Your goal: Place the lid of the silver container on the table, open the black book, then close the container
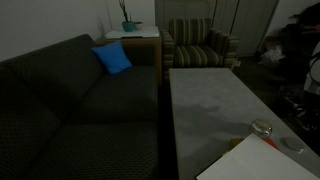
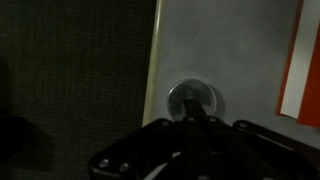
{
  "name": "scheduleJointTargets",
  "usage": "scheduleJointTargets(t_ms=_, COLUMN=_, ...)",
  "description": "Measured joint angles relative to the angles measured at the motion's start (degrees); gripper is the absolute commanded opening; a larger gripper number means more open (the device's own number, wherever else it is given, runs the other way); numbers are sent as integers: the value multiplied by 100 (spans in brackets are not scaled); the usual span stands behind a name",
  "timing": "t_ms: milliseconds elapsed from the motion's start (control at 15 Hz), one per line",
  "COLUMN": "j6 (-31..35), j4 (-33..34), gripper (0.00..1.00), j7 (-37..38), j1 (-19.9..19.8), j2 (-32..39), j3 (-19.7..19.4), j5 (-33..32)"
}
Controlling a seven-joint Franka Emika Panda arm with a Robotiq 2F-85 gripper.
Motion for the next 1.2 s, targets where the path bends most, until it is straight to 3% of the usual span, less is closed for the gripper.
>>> scheduleJointTargets(t_ms=600, j6=11, j4=257, gripper=0, j7=-82, j1=-256, j2=367, j3=303, j5=3)
scheduleJointTargets(t_ms=667, j6=11, j4=284, gripper=20, j7=-82, j1=-255, j2=404, j3=303, j5=3)
scheduleJointTargets(t_ms=1200, j6=11, j4=319, gripper=73, j7=-81, j1=-254, j2=451, j3=275, j5=3)
